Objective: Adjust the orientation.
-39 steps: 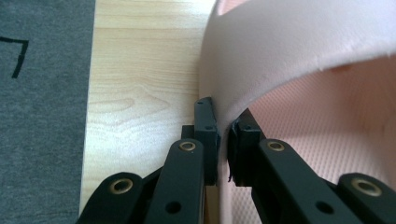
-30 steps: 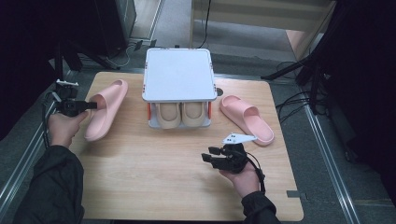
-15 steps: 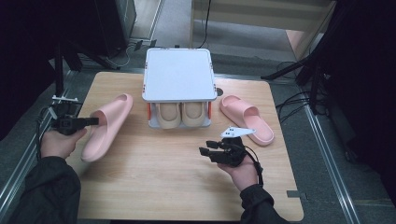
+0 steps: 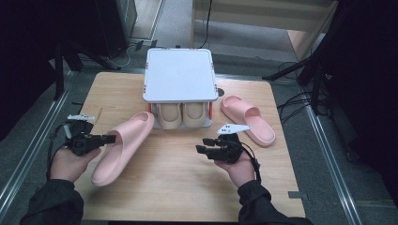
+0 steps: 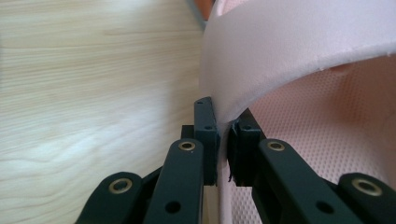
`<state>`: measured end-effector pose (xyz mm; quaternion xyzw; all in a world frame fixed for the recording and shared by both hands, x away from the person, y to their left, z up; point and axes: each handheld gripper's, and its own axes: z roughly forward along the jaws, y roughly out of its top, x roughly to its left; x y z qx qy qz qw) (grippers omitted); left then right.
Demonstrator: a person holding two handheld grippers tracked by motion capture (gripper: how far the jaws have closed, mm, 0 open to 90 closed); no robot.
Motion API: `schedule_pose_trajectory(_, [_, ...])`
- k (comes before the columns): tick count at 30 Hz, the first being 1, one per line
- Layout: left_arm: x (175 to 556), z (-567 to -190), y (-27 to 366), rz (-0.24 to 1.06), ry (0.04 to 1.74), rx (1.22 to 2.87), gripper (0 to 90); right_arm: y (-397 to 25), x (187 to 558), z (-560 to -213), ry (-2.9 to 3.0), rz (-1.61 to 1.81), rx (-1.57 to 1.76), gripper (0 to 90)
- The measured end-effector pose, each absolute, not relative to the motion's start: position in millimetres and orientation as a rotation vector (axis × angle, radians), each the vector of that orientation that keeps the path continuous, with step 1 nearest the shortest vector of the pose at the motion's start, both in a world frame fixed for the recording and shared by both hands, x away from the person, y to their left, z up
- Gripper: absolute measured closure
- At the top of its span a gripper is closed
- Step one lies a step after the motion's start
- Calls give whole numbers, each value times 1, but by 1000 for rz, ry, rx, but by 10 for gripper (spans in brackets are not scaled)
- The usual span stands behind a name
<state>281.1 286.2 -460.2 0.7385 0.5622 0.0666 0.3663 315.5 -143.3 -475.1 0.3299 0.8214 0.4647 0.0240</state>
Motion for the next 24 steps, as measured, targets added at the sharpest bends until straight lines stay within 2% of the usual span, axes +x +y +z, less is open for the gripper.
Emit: schedule_pose_trajectory(24, [294, -482, 197, 114, 1208, 2106, 831, -149, 310, -476, 2523, 1427, 1052, 567])
